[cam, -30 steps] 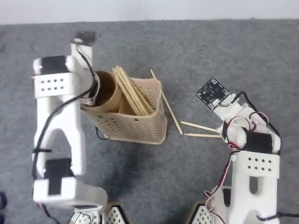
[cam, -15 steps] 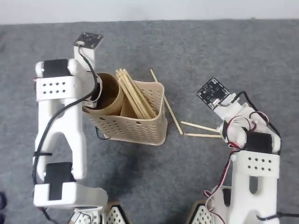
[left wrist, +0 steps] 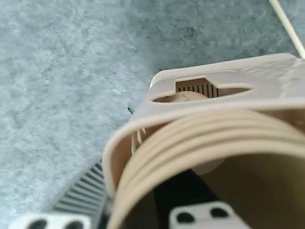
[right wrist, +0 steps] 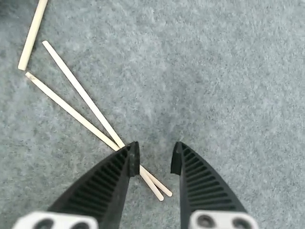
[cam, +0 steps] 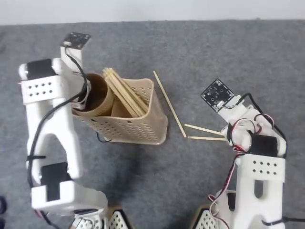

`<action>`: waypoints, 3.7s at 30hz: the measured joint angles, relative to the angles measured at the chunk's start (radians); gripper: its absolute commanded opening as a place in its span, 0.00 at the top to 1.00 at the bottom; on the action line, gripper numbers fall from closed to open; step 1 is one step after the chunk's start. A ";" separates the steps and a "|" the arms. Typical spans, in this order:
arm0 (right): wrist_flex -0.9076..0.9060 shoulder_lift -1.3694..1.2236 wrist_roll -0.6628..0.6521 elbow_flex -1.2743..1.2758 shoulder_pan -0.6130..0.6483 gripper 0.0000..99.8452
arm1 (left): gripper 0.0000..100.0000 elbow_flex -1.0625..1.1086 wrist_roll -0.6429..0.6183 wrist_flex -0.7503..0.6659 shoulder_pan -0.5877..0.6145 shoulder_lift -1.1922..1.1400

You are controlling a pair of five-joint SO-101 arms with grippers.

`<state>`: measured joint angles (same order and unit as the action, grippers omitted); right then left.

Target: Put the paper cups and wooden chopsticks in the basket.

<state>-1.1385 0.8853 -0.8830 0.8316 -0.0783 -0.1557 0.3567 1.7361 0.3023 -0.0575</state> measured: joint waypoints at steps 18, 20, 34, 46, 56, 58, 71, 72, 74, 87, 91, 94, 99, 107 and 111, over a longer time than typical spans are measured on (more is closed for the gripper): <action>0.000 0.000 0.000 0.000 0.002 0.88 | 0.94 -0.064 0.035 0.000 0.087 -0.008; 0.000 0.000 0.000 0.000 0.002 0.88 | 0.86 -0.064 0.035 0.000 0.086 -0.008; 0.000 0.000 0.000 0.000 0.003 0.88 | 0.74 -0.216 0.041 -0.002 0.040 -0.008; 0.000 0.000 0.000 0.000 0.003 0.88 | 0.75 -0.252 0.041 -0.002 -0.029 0.204; 0.000 0.000 0.000 0.000 0.003 0.88 | 0.75 -0.473 0.043 -0.002 0.040 0.318; 0.000 0.000 0.000 0.006 0.003 0.88 | 0.75 -0.543 0.043 -0.002 0.060 0.338; 0.241 0.000 0.000 0.157 0.002 0.88 | 0.75 -0.744 -0.163 -0.002 0.107 0.534; 0.242 0.000 0.000 0.157 0.003 0.88 | 0.75 -0.738 -0.199 -0.002 0.110 0.543; 0.245 0.000 0.000 0.157 0.005 0.88 | 0.75 -0.690 -0.288 -0.002 0.110 0.566; 0.393 0.000 0.322 0.157 0.055 0.88 | 0.75 -0.152 -0.511 -0.215 -0.029 1.060; 0.370 0.000 0.410 0.075 0.063 0.88 | 0.75 0.147 -0.511 -0.313 -0.032 1.232; 0.288 0.000 0.422 -0.023 0.118 0.88 | 0.75 0.374 -0.511 -0.362 -0.037 1.352; 0.163 0.000 0.431 -0.178 0.227 0.88 | 0.75 0.675 -0.509 -0.414 -0.037 1.559; 0.120 0.000 0.522 -0.285 0.365 0.88 | 0.75 1.011 -0.373 -0.443 0.020 1.801; 0.120 -0.005 0.560 -0.342 0.440 0.88 | 0.75 1.192 -0.359 -0.482 0.104 1.861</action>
<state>-1.0188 0.8807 -0.3230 0.4895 0.3621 1.0365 -0.0023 1.2543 0.4066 1.8036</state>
